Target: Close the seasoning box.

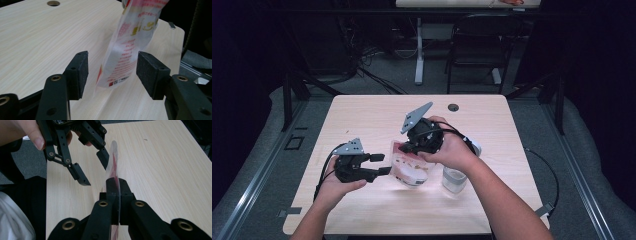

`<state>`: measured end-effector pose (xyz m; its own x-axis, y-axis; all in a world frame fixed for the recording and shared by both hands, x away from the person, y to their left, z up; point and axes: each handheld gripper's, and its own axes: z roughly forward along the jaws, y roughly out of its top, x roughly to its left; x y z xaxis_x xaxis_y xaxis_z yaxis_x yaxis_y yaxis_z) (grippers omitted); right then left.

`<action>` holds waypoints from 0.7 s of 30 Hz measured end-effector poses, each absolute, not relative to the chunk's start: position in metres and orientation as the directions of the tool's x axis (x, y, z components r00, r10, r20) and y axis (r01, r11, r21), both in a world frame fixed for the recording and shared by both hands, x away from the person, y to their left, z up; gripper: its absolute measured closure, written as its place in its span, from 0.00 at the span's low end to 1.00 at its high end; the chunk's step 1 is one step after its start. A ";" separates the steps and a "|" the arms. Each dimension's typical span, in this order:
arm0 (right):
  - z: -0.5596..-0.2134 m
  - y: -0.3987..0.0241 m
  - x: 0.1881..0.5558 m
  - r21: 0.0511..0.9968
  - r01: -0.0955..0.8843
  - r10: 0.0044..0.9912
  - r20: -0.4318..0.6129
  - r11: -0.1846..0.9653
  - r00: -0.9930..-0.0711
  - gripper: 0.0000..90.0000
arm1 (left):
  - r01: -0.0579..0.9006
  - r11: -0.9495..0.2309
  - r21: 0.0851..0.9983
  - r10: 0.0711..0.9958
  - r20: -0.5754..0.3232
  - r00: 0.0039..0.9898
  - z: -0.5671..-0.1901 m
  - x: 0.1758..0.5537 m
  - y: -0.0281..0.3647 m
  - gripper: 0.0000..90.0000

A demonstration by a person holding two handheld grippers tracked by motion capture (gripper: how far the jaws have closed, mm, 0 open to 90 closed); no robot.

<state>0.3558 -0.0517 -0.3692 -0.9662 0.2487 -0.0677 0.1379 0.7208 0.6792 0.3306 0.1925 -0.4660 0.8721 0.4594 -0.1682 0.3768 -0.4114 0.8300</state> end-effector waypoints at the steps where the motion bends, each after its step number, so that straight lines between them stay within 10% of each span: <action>1: -0.368 -0.053 0.356 0.677 0.132 0.242 -0.069 0.724 -0.968 1.00 | 0.373 -0.414 0.830 0.449 -0.170 0.877 -0.466 0.331 0.191 0.48; 21: -0.340 -0.057 0.341 0.701 0.077 0.182 -0.077 0.709 -0.980 1.00 | 0.332 -0.452 0.828 0.351 -0.177 0.920 -0.470 0.327 0.167 0.49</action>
